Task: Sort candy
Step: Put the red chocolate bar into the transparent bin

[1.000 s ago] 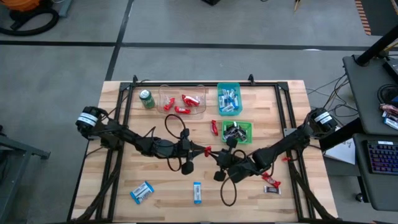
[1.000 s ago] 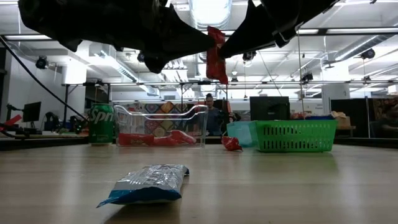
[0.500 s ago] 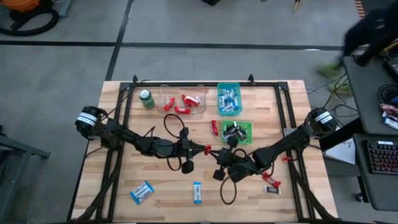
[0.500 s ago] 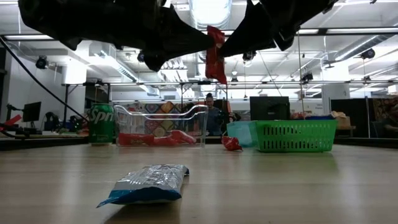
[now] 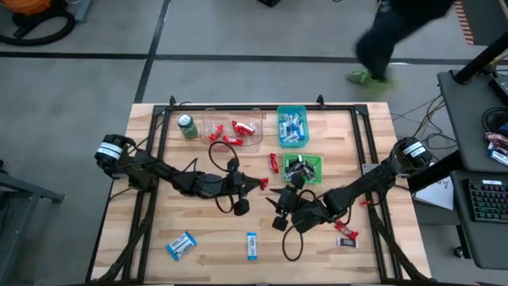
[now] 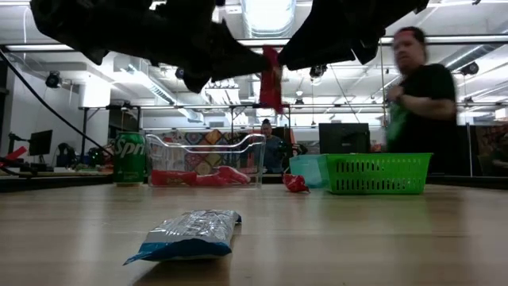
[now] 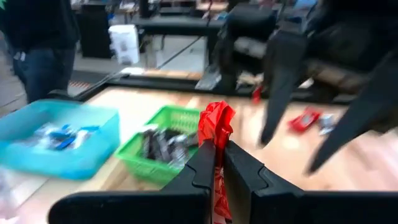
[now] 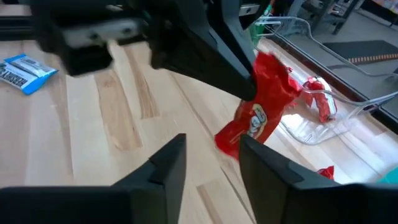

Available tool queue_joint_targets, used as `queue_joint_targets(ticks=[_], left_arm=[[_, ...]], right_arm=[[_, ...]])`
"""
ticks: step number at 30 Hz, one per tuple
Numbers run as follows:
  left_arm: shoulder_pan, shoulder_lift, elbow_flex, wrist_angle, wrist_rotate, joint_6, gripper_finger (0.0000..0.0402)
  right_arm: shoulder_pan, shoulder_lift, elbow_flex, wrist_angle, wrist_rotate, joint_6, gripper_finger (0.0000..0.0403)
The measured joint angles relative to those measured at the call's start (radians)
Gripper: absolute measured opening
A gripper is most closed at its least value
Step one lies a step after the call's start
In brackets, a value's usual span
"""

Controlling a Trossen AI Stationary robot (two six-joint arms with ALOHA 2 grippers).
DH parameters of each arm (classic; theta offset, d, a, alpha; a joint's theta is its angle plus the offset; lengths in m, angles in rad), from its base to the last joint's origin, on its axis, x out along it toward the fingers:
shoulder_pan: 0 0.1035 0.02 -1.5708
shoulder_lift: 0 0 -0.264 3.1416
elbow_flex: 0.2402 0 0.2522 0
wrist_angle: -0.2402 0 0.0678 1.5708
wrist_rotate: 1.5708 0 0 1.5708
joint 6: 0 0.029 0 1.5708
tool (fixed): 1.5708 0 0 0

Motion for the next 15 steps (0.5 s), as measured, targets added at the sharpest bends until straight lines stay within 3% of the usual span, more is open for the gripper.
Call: queue_joint_targets(ticks=[8,15], left_arm=[[0.104,-0.134,0.0,-0.315,-0.105,0.015,0.0],[0.308,-0.284,0.031,-0.533,-0.114,0.091,0.0]], right_arm=[[0.001,-0.054,0.0,-0.006,-0.003,0.039,0.0175],[0.001,-0.072,0.0,-0.009,-0.003,0.04,0.0178]])
